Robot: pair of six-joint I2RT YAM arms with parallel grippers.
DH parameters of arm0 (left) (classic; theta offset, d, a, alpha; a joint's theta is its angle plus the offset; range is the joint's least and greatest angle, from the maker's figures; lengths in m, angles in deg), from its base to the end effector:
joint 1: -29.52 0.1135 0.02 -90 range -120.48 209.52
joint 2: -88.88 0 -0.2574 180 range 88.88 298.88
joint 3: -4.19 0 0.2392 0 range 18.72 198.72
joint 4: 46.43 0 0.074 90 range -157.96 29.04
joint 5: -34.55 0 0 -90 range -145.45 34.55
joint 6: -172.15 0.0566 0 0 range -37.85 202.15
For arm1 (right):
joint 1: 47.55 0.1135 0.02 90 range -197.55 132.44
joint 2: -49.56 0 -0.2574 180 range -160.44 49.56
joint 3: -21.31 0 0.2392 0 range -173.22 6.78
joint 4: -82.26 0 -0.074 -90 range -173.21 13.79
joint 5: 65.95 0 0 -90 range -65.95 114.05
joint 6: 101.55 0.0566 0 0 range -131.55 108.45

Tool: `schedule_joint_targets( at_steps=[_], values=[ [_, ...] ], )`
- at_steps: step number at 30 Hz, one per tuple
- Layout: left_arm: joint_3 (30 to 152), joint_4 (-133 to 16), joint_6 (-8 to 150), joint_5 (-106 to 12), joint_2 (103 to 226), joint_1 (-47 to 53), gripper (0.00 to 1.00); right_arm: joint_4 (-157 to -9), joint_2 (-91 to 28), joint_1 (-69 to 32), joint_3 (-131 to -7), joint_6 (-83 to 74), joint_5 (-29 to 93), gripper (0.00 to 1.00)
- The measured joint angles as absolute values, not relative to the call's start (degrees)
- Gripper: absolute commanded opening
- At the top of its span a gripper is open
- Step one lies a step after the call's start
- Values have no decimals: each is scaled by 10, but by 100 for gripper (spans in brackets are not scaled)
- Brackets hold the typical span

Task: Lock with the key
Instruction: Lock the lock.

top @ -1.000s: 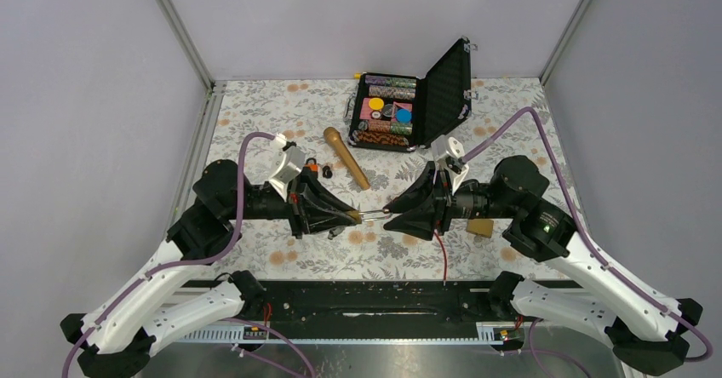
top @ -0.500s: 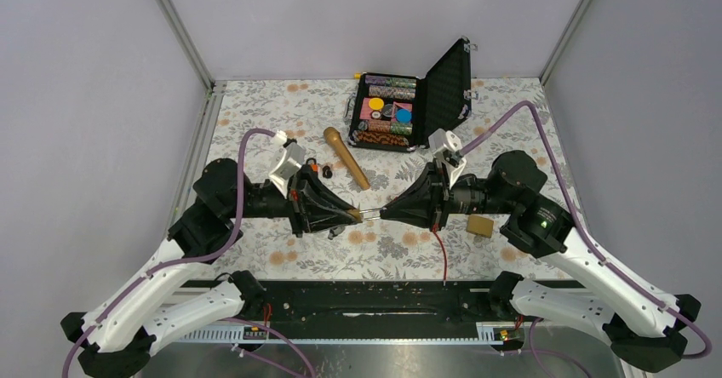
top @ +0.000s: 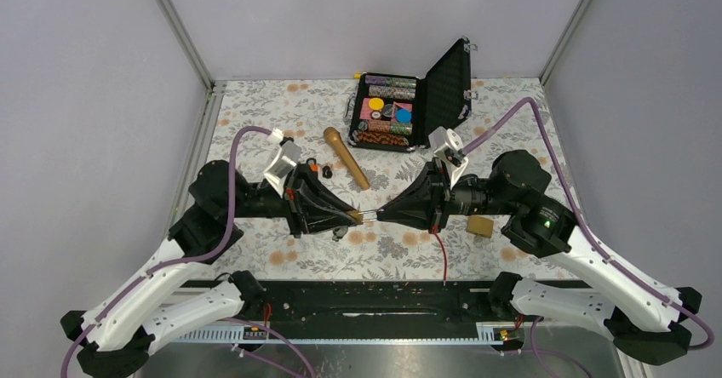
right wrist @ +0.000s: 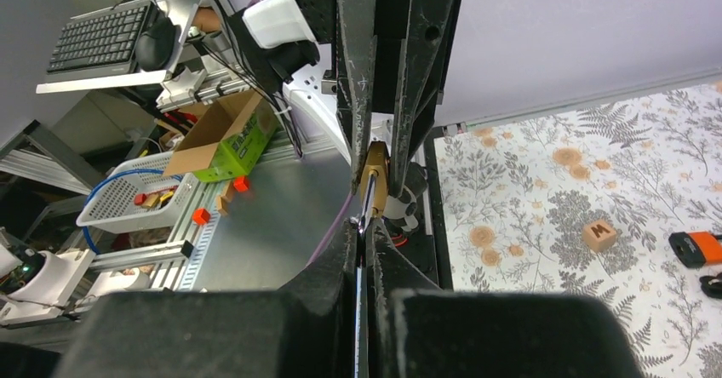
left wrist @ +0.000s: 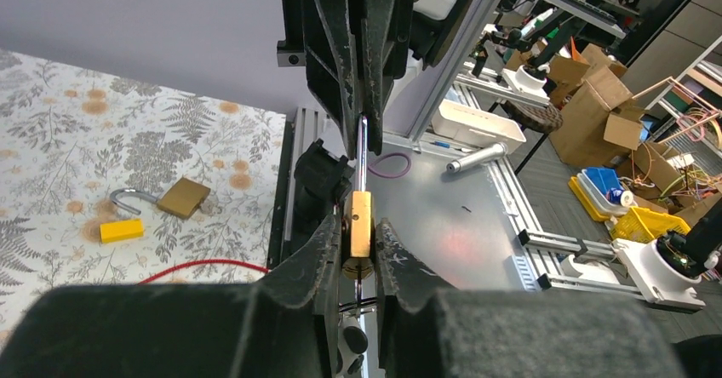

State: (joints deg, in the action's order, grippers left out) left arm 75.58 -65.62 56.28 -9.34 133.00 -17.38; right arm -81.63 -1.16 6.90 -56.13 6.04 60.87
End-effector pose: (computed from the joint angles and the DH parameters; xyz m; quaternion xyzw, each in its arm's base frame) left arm 0.0795 -0.1447 0.4182 0.4008 0.5391 -0.6189 0.4071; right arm 0.0817 0.1727 0.4423 -0.4221 0.4981 0.5925 0.4719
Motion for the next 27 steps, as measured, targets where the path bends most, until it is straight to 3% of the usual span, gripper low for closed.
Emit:
schedule_joint_targets(
  at_steps=[2,6,9,15,23,27],
  values=[
    [756,-650,562,-94,1325,-175,2,-818,-14,75,-567,60,603,0],
    [757,-671,585,-125,1319,-179,67,-791,-15,82,-576,48,566,0],
    [758,-711,621,-168,1322,-188,89,-739,-28,93,-590,23,518,0],
    [760,-810,691,-222,1325,-189,92,-591,-48,94,-610,-48,455,0],
    [759,-836,752,-192,1368,-192,70,-481,-82,94,-633,-144,493,0],
    [747,-836,768,-175,1412,-208,75,-465,-130,94,-645,-156,511,0]
  ],
)
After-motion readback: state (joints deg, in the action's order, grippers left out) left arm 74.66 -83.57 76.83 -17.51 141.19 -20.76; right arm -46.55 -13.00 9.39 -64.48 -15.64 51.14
